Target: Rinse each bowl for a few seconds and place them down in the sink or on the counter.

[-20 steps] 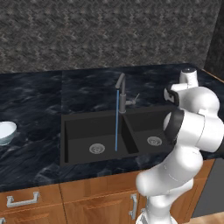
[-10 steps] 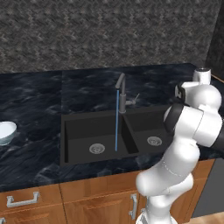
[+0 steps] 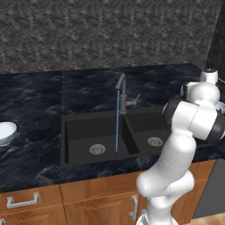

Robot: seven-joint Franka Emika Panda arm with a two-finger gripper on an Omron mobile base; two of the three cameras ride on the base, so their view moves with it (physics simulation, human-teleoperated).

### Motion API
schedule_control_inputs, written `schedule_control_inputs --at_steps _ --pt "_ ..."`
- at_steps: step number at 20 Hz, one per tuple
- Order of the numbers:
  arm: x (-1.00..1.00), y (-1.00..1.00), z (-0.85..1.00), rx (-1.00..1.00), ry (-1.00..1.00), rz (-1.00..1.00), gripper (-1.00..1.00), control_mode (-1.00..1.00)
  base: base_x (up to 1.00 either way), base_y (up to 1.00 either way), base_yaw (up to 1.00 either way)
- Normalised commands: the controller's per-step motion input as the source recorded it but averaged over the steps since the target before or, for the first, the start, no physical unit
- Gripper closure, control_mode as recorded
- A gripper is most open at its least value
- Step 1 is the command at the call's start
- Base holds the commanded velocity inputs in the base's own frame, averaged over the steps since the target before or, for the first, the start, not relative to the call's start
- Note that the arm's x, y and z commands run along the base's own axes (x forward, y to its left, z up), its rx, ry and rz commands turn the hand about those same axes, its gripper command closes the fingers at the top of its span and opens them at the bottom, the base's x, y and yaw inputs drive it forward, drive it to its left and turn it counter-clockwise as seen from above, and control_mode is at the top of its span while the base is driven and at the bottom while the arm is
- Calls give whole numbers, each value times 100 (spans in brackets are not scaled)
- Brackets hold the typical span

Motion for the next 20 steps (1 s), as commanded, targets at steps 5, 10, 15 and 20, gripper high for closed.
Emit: schedule_control_inputs --at_steps 5,10,15,20 --pt "2 -21 -19 0 0 0 100 -100 0 0 0" --pt "0 -4 -25 0 0 0 100 -100 0 0 0" --pt "8 -9 -26 1 0 0 100 -100 0 0 0" --pt "10 -10 -33 1 1 0 100 -100 0 0 0"
